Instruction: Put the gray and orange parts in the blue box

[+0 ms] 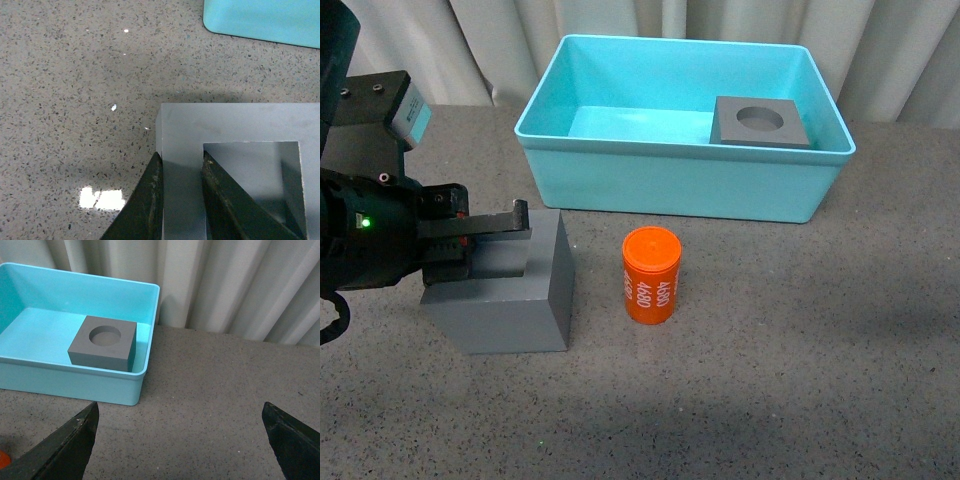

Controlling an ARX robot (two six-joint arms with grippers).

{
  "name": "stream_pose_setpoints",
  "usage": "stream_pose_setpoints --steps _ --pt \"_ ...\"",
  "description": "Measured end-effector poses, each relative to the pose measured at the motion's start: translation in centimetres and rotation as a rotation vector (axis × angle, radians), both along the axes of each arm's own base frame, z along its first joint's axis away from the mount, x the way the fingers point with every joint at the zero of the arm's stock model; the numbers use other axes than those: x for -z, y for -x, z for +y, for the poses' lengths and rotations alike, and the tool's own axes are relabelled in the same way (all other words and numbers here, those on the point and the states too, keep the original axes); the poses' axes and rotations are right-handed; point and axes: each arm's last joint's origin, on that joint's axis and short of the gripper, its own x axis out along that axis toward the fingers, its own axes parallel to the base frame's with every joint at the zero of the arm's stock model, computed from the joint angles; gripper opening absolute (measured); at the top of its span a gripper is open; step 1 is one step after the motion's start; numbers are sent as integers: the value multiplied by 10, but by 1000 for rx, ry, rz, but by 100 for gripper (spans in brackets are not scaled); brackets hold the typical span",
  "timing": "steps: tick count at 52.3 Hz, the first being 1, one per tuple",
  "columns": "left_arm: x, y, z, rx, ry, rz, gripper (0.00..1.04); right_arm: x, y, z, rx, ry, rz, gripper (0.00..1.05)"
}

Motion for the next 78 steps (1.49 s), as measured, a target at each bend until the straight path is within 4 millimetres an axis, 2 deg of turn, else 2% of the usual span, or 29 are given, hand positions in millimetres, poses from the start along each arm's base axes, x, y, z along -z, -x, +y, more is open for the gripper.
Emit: stream_pose_setpoints --steps 10,16,19,23,27,33,38,48,54,65,78 --pt "-39 4 -1 2 29 -100 17 0 0 0 0 0 0 95" --pt "-82 2 -11 13 56 -224 17 0 0 0 0 0 0 95" --pt "-101 -6 -18 17 72 -286 17 0 0 0 0 0 0 95" --pt "-115 -23 -27 21 87 -347 17 0 0 0 0 0 0 95" --pt "-119 -46 -34 27 112 -374 17 0 0 0 0 0 0 95" --pt "-113 -81 -41 18 117 -372 17 0 0 0 0 0 0 95" --pt "-108 -102 -43 18 119 -361 17 0 0 0 0 0 0 95" --pt "-96 -128 -47 21 108 -334 17 0 0 0 0 0 0 95" --pt "-82 -139 -50 23 94 -293 17 0 0 0 0 0 0 95" --pt "-58 -146 -50 18 74 -232 17 0 0 0 0 0 0 95" --pt "-47 -157 -51 0 62 -217 17 0 0 0 0 0 0 95"
